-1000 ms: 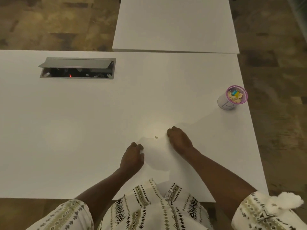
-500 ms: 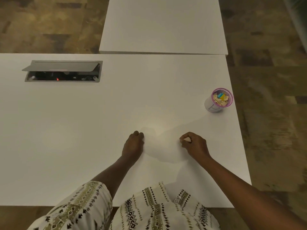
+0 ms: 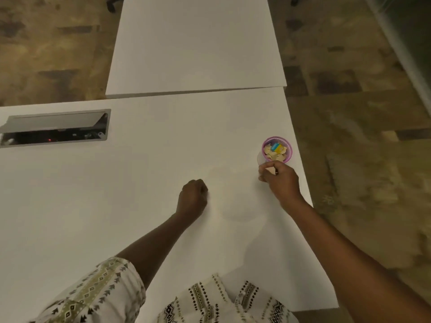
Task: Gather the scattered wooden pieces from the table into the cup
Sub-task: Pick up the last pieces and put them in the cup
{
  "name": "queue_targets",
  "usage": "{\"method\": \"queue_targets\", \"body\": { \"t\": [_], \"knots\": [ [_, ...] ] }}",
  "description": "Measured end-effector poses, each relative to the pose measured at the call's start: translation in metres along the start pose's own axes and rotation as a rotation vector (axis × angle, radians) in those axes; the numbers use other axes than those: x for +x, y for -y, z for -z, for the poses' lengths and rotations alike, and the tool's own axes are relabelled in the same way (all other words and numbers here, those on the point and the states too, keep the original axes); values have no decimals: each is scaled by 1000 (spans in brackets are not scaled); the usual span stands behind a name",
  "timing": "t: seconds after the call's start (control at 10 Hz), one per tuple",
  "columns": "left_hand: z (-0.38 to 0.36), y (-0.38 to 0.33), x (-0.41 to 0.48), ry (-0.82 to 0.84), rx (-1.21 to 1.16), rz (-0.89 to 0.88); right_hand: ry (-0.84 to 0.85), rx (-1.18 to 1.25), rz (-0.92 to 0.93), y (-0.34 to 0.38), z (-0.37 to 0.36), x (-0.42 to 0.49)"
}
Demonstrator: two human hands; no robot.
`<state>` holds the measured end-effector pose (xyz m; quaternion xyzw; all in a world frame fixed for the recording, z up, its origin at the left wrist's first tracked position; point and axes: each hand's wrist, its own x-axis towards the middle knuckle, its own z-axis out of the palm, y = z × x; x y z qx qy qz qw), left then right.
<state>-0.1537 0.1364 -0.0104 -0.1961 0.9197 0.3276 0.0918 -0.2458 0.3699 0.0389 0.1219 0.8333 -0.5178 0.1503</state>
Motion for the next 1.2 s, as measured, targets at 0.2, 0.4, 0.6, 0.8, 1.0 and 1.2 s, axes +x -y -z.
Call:
{"method": "queue_targets", "body": {
  "t": [0.2, 0.4, 0.6, 0.8, 1.0, 1.2],
  "knots": [
    [-11, -155, 59, 15, -323, -109, -145, -152, -9, 25, 30, 68],
    [-32, -200, 90, 16, -280, -34, -49, -313, -45, 30, 41, 92],
    [-27, -182, 86, 33, -213, -83, -7, -353, -3, 32, 50, 85],
    [-6, -132, 52, 3, -191, -33, -90, -429, 136, 40, 52, 44],
    [8, -41, -5, 6, 10, -53, -49, -567, 416, 12, -1, -44],
    [19, 52, -82, 38, 262, -177, 188, -768, 291, -39, -74, -128]
  ]
}}
